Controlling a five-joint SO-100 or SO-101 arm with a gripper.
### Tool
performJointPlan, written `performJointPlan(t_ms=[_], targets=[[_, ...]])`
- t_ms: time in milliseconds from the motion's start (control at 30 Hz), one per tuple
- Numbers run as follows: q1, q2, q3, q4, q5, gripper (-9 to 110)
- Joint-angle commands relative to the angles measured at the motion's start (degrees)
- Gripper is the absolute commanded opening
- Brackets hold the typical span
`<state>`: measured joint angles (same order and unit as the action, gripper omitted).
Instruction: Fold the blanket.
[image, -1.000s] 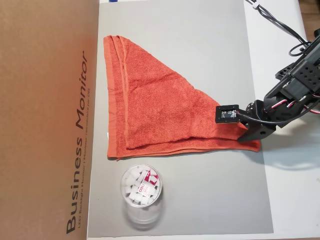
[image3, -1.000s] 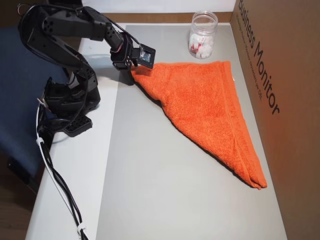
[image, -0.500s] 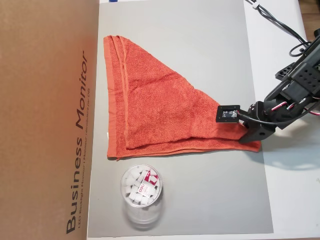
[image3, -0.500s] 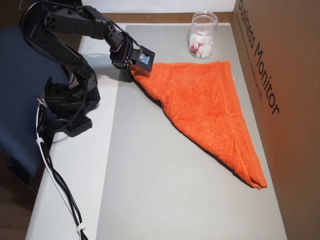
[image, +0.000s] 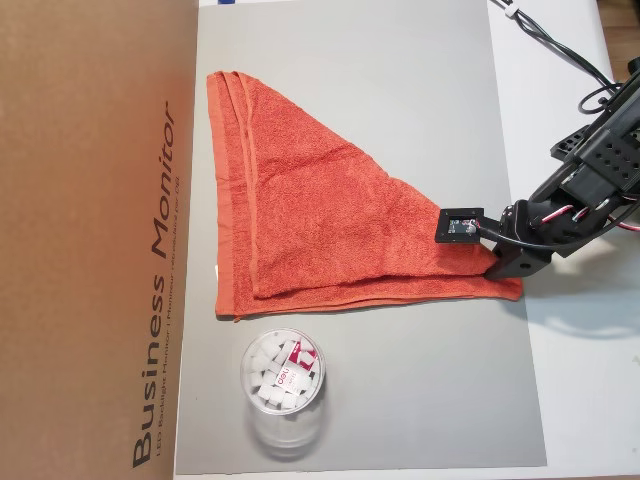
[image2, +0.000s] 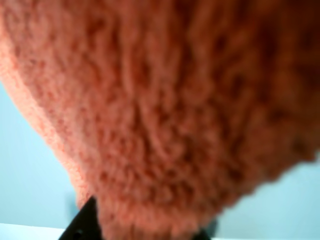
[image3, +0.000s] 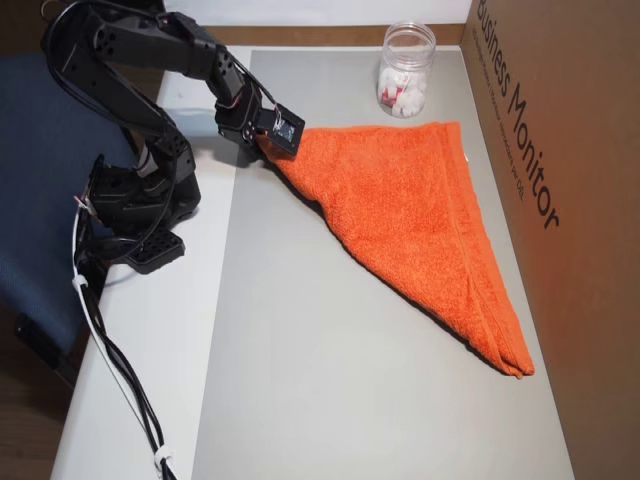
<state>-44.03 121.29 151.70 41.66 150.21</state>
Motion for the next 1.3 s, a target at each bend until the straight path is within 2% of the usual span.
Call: performJointPlan(t_ms=[0, 400, 733, 1267], targets=[[0.88, 0.88, -4.83, 3.43, -0.79, 0], [7.56, 0.97, -18.19, 18.28, -13.27, 0], [15.56, 0.97, -28.39, 22.15, -17.31, 0], [29.18, 1.05, -41.92, 21.53, -27.16, 0]])
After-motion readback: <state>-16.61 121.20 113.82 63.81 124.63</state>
